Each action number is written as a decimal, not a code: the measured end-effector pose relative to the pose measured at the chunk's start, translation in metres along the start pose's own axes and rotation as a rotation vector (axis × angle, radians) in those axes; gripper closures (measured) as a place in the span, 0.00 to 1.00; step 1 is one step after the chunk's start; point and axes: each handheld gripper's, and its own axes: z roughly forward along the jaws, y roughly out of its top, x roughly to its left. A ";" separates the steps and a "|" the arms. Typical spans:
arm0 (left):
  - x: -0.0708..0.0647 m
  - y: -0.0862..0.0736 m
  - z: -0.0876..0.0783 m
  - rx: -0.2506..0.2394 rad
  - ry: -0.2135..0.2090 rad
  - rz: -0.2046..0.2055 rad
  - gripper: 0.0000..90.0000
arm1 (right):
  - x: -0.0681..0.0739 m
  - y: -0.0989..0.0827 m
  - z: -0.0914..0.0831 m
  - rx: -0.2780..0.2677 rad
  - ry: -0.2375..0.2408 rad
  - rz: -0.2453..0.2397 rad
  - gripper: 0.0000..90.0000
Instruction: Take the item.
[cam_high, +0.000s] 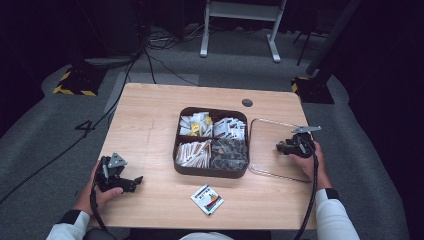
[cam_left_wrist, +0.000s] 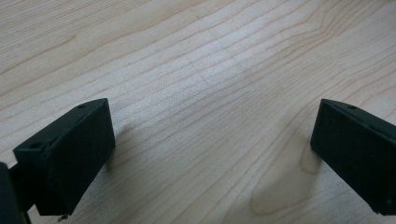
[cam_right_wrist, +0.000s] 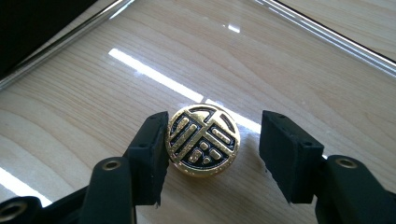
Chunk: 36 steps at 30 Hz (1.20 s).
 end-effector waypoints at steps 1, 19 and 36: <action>0.000 0.000 0.000 0.000 0.000 0.000 0.00 | -0.001 -0.001 0.001 0.000 0.007 0.001 0.49; 0.000 0.000 0.000 0.000 0.000 0.000 0.00 | -0.001 0.000 0.003 -0.033 0.028 -0.027 0.66; 0.000 0.000 0.000 0.000 0.000 0.000 0.00 | -0.005 0.006 -0.021 -0.104 -0.035 -0.014 0.66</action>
